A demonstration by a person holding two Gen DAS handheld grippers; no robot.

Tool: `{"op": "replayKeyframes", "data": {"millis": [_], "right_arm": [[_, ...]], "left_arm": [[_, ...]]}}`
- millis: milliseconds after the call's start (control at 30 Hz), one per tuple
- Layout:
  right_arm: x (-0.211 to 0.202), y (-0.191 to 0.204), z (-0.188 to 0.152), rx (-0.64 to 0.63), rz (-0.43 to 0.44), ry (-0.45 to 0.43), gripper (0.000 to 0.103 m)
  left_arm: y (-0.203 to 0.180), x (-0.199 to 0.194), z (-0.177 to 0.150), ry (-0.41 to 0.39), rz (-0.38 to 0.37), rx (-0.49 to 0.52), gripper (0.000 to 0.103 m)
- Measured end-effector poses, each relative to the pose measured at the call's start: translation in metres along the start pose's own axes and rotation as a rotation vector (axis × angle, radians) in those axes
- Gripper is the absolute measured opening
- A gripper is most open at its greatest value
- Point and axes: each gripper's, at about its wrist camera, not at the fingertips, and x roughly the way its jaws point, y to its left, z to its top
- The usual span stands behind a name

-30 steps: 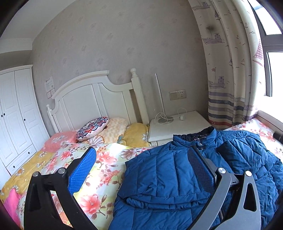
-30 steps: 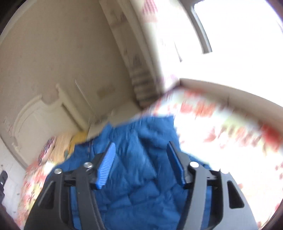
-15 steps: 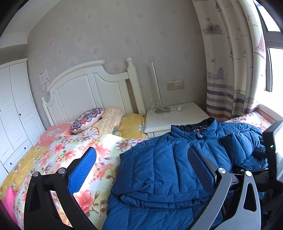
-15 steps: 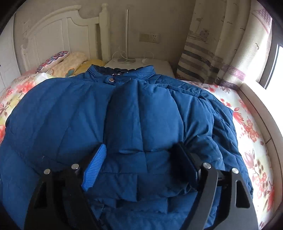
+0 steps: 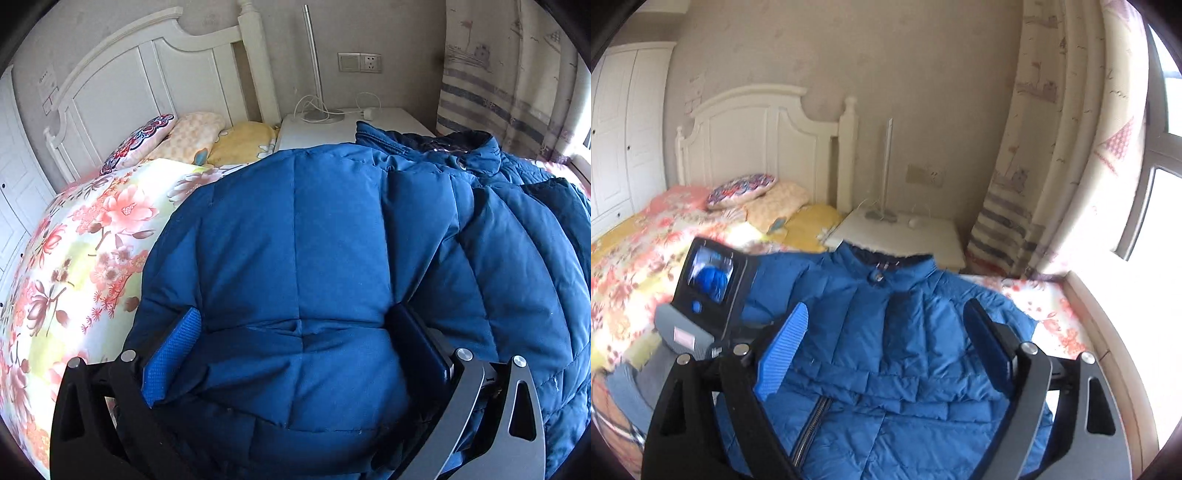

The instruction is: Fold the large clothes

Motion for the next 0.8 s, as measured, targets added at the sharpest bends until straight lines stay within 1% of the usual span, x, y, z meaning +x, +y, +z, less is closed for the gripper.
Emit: {"op": "replayKeyframes", "data": {"millis": [167,200,333,800], "right_arm": [[-0.002,-0.008,0.010,0.003,-0.020,-0.006,0.085],[-0.003,-0.009,0.009,0.003,-0.023,-0.003,0.085],[-0.004,-0.014,0.009,0.004,-0.036,0.002,0.085],[-0.007,-0.018,0.008,0.012,-0.051,-0.004,0.087]], "left_arm": [[-0.004,0.000,-0.002,0.001,0.009,0.008,0.099],[-0.003,-0.001,0.003,0.002,0.009,0.009,0.099],[-0.003,-0.002,0.005,0.002,0.014,0.013,0.099],[-0.004,-0.002,0.004,0.000,0.014,0.010,0.099]]}}
